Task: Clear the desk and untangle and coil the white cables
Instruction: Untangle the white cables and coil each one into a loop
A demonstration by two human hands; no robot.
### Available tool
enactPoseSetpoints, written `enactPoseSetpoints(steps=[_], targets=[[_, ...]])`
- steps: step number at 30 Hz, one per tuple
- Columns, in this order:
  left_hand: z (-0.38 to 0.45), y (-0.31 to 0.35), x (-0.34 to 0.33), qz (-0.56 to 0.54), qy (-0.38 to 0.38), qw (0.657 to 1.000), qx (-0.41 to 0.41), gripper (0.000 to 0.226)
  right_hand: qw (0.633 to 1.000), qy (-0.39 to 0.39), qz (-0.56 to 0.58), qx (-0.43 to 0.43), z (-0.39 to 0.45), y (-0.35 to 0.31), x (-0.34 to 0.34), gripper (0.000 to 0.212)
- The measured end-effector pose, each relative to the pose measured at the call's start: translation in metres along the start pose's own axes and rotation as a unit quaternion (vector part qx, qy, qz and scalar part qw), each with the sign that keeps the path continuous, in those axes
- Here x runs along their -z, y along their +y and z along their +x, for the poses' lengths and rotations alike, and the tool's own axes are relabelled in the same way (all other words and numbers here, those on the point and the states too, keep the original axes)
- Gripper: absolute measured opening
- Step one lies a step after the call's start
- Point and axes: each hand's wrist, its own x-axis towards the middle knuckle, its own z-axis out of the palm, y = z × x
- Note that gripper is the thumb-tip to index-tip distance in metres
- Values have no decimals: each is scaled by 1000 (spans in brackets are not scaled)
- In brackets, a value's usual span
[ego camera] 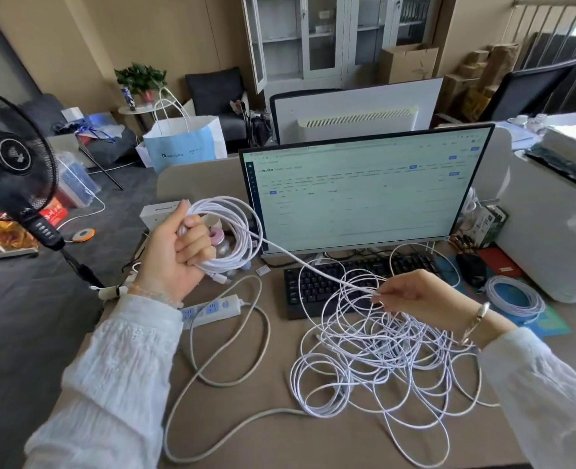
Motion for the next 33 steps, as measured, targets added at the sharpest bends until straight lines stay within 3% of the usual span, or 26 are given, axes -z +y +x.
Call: enactPoseSetpoints(steps=[6, 11, 15, 20, 24, 28, 30, 33], targets=[[2, -24, -15, 72, 3, 997, 8, 41, 971, 30, -66, 227, -8, -64, -17, 16], [-6, -49, -39, 194, -47, 979, 42, 44, 945, 136, -15, 296, -1, -112, -20, 10], [-22, -65, -58, 247, -89, 963, 69, 44, 938, 210, 7, 276, 13, -123, -17, 12], [-29, -70, -66, 153, -126, 958, 205, 42, 937, 244, -1, 249, 23, -117, -13, 8], [-29, -66, -63, 81, -163, 950, 253, 40, 946, 235, -25, 223, 22, -105, -7, 5], [-29, -65, -64, 92, -173, 941, 277, 41, 946, 221, -34, 234, 20, -102, 0, 4], [-30, -65, -66, 88, -178, 936, 290, 41, 955, 200, -32, 217, 18, -104, 0, 20], [-29, -66, -68, 43, -194, 934, 297, 39, 987, 96, -52, 122, 18, -103, 0, 64]])
